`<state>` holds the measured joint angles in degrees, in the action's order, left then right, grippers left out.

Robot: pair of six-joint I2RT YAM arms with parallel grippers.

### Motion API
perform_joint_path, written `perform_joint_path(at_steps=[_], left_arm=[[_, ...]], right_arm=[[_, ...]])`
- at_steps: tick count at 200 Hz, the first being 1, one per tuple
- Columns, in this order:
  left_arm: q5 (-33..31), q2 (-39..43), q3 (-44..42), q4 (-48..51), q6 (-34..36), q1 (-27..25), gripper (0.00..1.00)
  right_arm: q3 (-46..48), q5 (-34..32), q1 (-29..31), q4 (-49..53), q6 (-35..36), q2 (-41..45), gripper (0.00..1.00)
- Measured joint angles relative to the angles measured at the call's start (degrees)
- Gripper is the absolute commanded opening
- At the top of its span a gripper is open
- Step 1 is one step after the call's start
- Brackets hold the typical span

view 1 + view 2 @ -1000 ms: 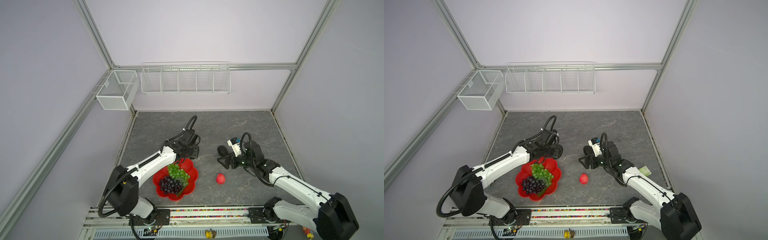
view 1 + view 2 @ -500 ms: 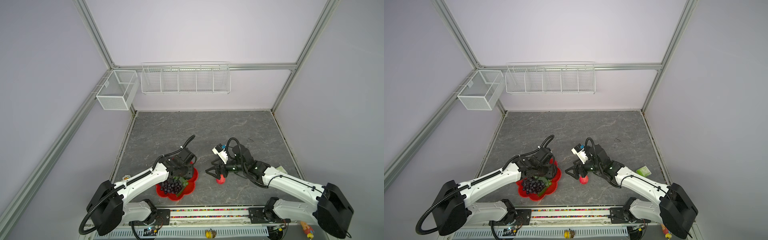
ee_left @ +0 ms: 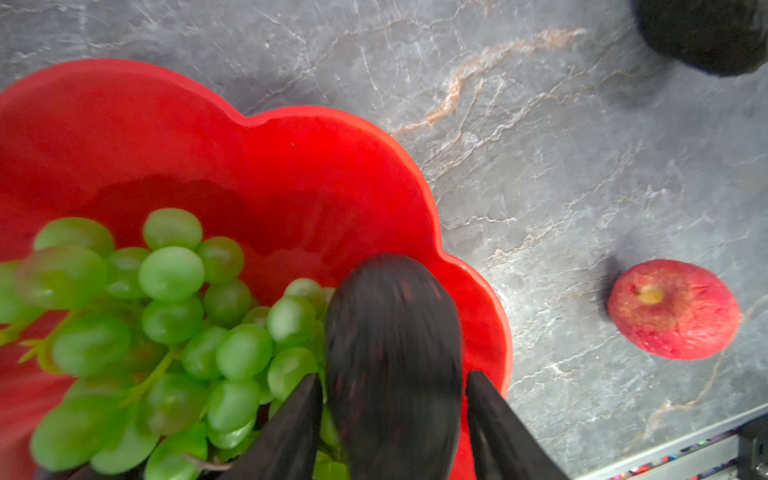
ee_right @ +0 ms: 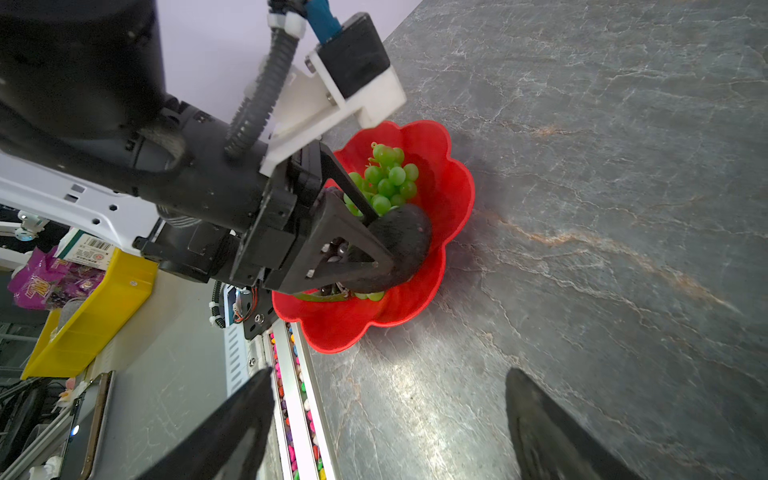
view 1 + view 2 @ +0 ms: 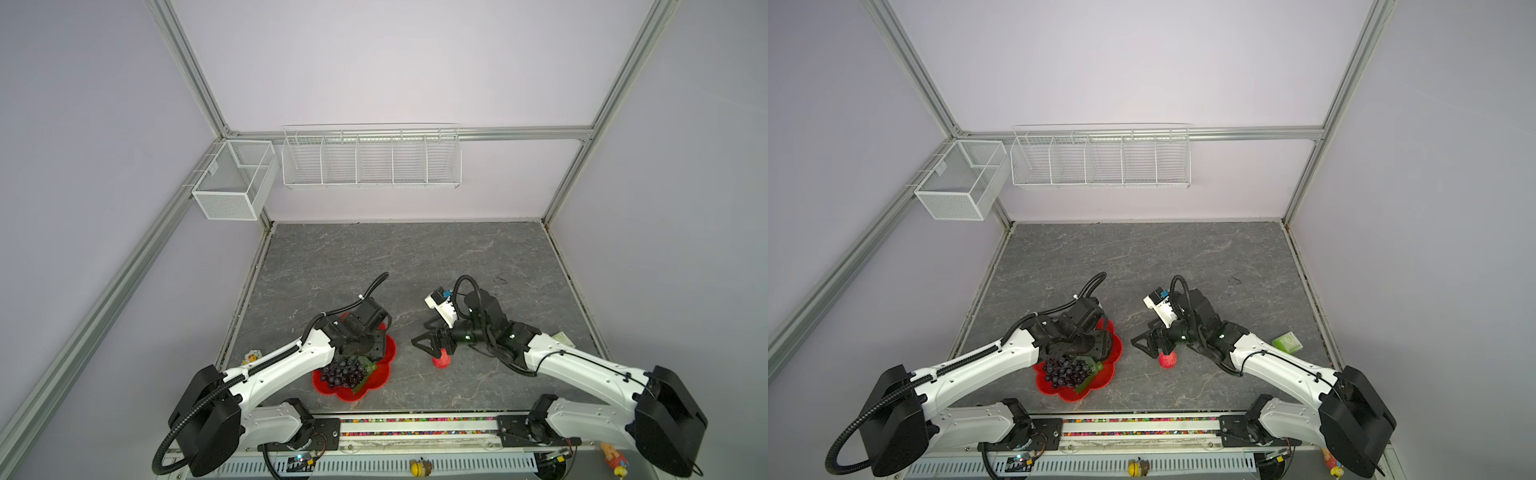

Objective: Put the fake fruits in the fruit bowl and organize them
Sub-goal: 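Carry the avocado with the left gripper and lower it into the red bowl, then reach the left gripper to the second dark avocado and grasp it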

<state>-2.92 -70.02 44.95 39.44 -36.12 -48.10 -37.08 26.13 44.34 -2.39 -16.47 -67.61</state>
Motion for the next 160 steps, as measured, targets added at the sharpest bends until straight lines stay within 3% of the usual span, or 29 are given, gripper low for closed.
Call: perform_joint_path(at_steps=[50, 84, 118, 160], left_arm=[[-1.5, 1.2, 3.1, 1.8, 0.2, -1.0, 0.62], [-1.5, -1.5, 9.2, 1.0, 1.1, -5.4, 0.62], [-0.9, -14.8, 19.9, -3.2, 1.5, -7.6, 0.64], [-1.8, -40.8, 45.9, -3.2, 2.5, -7.6, 0.67]], right_arm=[[0.5, -1.3, -1.8, 0.5, -0.2, 1.2, 0.88], [3.4, -3.9, -9.1, 2.6, -3.1, 6.3, 0.89], [7.8, -6.8, -17.6, 8.3, -5.0, 12.8, 0.89], [8.6, -7.3, -23.4, 14.8, -5.4, 19.5, 0.89]])
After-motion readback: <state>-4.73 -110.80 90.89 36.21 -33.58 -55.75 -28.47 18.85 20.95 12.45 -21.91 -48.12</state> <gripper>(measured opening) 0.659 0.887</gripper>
